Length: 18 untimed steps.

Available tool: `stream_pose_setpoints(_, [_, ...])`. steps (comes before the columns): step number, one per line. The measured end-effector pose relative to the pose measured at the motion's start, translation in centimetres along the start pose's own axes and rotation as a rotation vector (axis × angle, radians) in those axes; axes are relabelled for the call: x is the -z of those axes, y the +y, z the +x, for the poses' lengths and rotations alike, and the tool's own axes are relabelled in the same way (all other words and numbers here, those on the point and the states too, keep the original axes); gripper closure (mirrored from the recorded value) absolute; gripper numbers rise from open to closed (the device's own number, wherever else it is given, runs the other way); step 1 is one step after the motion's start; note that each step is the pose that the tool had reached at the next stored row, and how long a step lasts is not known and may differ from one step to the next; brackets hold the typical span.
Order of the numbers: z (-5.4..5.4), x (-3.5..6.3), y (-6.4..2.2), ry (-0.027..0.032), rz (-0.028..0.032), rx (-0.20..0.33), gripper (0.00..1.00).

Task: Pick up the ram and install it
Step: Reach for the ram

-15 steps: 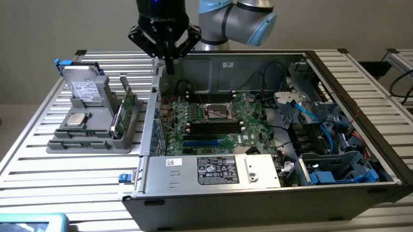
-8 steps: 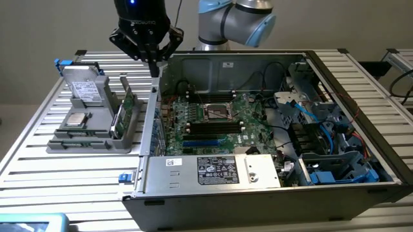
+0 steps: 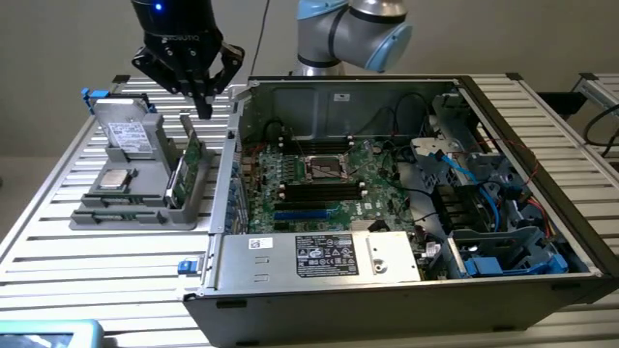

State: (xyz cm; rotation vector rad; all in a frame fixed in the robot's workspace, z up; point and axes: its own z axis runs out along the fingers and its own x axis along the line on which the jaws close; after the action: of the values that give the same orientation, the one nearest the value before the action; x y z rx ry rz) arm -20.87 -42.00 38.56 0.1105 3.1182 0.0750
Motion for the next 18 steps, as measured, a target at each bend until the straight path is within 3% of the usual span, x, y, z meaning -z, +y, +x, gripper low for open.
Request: stream_pose_setpoints(18, [8.2,-1.54,-0.76,0.0000,0.0003,0.000,0.89])
